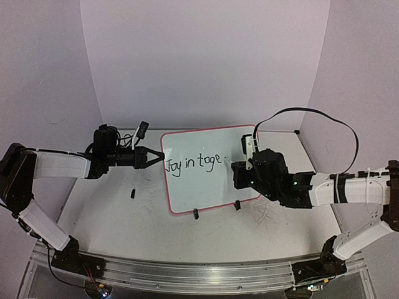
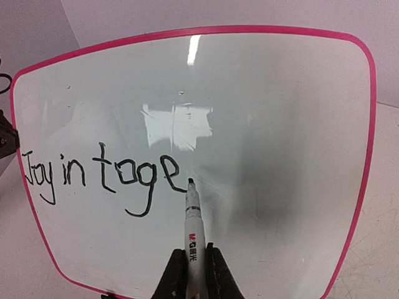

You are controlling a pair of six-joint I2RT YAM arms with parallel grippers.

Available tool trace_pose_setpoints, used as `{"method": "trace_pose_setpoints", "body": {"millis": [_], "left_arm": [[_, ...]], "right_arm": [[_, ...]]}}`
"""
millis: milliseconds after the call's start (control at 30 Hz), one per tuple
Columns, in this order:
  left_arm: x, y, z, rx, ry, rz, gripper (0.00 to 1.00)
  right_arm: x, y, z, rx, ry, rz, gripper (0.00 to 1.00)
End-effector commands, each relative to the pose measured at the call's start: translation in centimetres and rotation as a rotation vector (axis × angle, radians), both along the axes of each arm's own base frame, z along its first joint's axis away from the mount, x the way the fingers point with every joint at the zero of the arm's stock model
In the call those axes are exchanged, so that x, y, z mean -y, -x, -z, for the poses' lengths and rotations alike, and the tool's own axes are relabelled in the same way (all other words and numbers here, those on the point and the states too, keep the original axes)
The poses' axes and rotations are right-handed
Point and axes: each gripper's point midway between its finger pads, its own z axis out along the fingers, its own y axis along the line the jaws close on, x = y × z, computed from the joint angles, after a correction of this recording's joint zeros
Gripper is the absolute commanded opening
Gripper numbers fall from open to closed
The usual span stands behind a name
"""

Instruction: Write a sentence on the whiteboard

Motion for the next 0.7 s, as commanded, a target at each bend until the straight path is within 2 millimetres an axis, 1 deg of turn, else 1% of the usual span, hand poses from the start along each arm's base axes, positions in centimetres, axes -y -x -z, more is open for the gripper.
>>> {"method": "trace_pose_setpoints", "body": {"millis": [0, 100, 300, 467, 667], "left_arm": [[0.8, 0.2, -2.6, 0.088, 0.017, 0.024, 0.0], [0.9, 0.2, -2.4, 0.086, 0.011, 0.024, 0.0], [0.9, 0.0, -2.2, 0.088, 0.003, 0.025, 0.0], [0.8, 0.1, -2.3, 0.092, 0.002, 0.024, 0.0], [0.9, 0.1, -2.3, 0.091, 0.0, 0.026, 0.0]], "right_arm": [[-0.4, -0.2, -1.5, 0.037, -0.017, -0.029, 0.0], [-1.2, -0.3, -1.2, 0.041, 0.007, -0.061, 0.0], [-1.0, -1.5, -1.8, 0.051, -0.006, -0.035, 0.0], [-1.0, -2.1, -1.8, 0.053, -0.004, -0.013, 0.0], [-1.2, -2.5, -2.8, 0.08, -0.018, 0.0, 0.0]]}}
